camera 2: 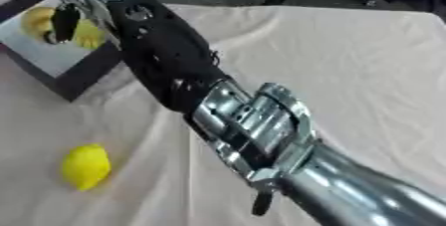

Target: Pick up objects on the table and place them in the box.

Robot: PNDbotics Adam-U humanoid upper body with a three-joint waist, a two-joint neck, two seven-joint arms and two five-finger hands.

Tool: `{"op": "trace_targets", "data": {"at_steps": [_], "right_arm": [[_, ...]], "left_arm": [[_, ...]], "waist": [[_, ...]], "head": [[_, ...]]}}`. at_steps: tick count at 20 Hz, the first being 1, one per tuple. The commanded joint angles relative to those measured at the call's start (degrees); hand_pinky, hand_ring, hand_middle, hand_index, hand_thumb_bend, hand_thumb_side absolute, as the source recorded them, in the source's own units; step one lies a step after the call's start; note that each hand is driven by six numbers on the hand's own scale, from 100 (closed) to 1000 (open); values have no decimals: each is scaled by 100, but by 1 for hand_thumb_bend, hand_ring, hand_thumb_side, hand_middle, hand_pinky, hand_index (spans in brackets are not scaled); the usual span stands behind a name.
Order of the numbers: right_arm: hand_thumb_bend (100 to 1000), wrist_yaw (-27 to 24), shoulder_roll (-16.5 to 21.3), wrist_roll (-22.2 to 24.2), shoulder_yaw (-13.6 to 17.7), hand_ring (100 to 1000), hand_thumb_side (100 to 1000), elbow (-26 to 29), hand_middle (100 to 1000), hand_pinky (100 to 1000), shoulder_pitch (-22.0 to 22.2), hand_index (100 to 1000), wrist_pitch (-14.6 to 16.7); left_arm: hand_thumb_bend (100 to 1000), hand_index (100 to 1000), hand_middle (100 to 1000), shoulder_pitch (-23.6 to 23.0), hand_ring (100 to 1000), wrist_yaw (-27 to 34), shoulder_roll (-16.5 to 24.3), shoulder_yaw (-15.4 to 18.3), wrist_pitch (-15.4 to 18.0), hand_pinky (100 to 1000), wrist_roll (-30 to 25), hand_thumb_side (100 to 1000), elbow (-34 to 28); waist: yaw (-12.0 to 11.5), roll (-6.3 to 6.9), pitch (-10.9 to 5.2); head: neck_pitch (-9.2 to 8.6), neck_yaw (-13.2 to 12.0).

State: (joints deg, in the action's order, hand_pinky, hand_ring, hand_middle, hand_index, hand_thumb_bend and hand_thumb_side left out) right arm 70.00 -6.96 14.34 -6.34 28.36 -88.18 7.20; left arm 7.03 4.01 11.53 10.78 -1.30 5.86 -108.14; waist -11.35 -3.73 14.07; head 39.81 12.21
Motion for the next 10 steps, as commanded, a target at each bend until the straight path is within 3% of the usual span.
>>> {"op": "trace_targets", "data": {"at_steps": [1,6,10], "right_arm": [[431,153,18,-115,79,771,251,53,707,841,-107,781,-85],[425,256,-4,-356,139,737,195,20,657,826,-86,742,-269],[428,379,-28,-364,180,810,232,-9,760,850,-62,835,-352]], "left_arm": [[154,774,775,43,772,3,49,10,-6,884,-17,868,-95],[154,774,773,60,772,-1,47,5,-10,884,-27,869,-97],[153,774,773,69,771,-8,45,6,-13,885,-34,871,-98]], "waist": [[-15,34,-61],[-34,9,-22],[-59,-6,17]], "head": [[-65,15],[-90,18],[-105,23]]}}
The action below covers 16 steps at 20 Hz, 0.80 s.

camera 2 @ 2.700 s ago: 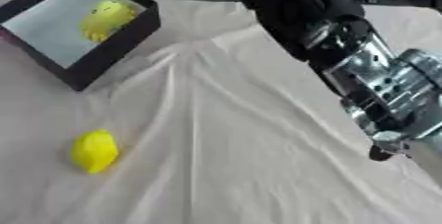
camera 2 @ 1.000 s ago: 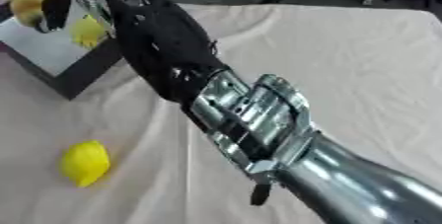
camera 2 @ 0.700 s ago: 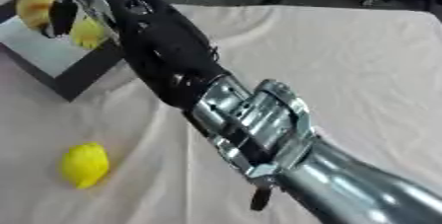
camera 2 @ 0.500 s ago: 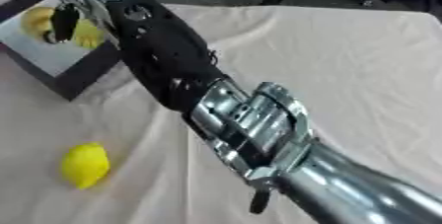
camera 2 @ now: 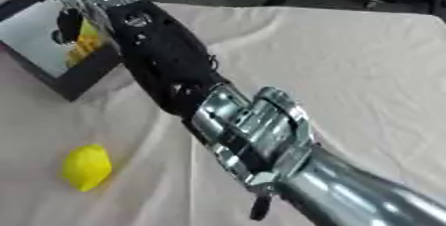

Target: Pick up objects on the table and place them in the box.

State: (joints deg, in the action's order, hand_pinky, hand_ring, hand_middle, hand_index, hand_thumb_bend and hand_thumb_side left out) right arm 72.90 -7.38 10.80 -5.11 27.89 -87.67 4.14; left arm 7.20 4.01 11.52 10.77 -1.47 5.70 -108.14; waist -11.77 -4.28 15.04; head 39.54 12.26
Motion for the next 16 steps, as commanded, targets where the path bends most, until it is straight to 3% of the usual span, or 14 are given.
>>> {"op": "trace_targets", "data": {"at_steps": [1,9,16], "right_arm": [[429,102,14,13,71,808,230,49,757,849,-111,834,-48],[423,-362,216,144,55,789,170,401,730,846,-187,822,96],[424,-1703,1033,941,-644,805,168,1424,747,855,-275,836,873]], "left_arm": [[153,774,773,46,771,-11,45,10,2,885,-17,872,-97],[151,774,773,4,772,-29,56,32,-1,886,-9,869,-91],[150,774,773,-78,772,-51,118,95,2,886,64,867,-83]], "waist": [[-18,48,-77],[19,58,-109],[155,59,-212]], "head": [[-74,13],[47,-64],[196,-233]]}}
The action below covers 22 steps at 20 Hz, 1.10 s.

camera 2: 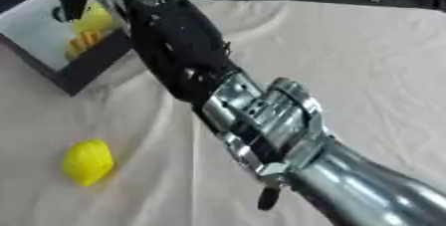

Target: Pick up objects on the table and place them in the box.

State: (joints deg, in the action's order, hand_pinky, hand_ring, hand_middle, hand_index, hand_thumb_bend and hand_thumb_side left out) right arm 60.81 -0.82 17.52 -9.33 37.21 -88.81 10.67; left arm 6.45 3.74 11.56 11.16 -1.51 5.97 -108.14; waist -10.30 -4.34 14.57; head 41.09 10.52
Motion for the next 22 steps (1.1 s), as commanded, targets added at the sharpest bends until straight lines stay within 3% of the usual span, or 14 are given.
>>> {"op": "trace_targets", "data": {"at_steps": [1,5,11,15,17,19,22], "right_arm": [[421,-770,504,405,-345,804,155,719,745,855,-139,836,281],[420,-2057,1094,1001,-951,802,149,1949,743,854,82,836,381],[421,-3395,1823,1659,-1602,799,156,3619,740,851,458,834,-120],[418,-3824,2190,1842,-1735,800,136,4424,741,853,730,835,-429],[377,-3852,2326,1811,-1694,799,100,4620,741,854,868,835,-614],[415,-3857,2415,1734,-1636,799,111,4718,739,854,983,835,-743],[407,-3848,2539,1588,-1512,800,100,4814,740,858,1175,837,-868]], "left_arm": [[150,774,774,-12,772,-27,120,63,8,886,47,865,-84],[149,775,774,-42,772,-35,149,98,15,886,96,863,-89],[149,775,774,-70,772,-49,167,131,13,886,150,862,-93],[140,776,775,-83,771,-74,193,133,22,886,175,854,-108],[117,777,776,-84,771,-191,269,92,68,883,138,834,-187],[100,779,778,-108,771,-466,407,21,156,883,42,820,-340],[100,803,790,-132,779,-1321,1051,-249,617,860,-523,757,-601]], "waist": [[30,70,-182],[117,82,-231],[244,90,-270],[278,102,-272],[292,116,-270],[301,129,-265],[330,192,-265]], "head": [[59,-82],[130,-167],[209,-257],[241,-340],[268,-391],[276,-425],[300,-476]]}}
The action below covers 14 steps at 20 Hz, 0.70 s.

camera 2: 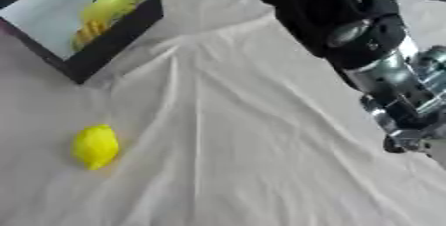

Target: Pick up objects on the table and place them in the box.

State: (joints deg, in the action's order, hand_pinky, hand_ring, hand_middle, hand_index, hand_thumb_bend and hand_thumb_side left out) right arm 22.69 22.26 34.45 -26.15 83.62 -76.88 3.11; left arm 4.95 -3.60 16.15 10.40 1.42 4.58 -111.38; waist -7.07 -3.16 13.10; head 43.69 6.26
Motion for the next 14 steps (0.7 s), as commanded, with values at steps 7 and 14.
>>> {"op": "trace_targets", "data": {"at_steps": [7,14], "right_arm": [[272,-26,391,-483,402,806,100,357,748,867,377,843,-361],[100,-205,444,-814,570,817,100,319,767,877,640,859,-602]], "left_arm": [[100,839,801,227,802,-1993,2150,-898,1727,841,-2129,680,-321],[100,866,827,716,809,-1338,3132,-1495,2429,847,-3124,730,-321]], "waist": [[23,221,-165],[62,273,-213]], "head": [[43,-112],[43,-139]]}}
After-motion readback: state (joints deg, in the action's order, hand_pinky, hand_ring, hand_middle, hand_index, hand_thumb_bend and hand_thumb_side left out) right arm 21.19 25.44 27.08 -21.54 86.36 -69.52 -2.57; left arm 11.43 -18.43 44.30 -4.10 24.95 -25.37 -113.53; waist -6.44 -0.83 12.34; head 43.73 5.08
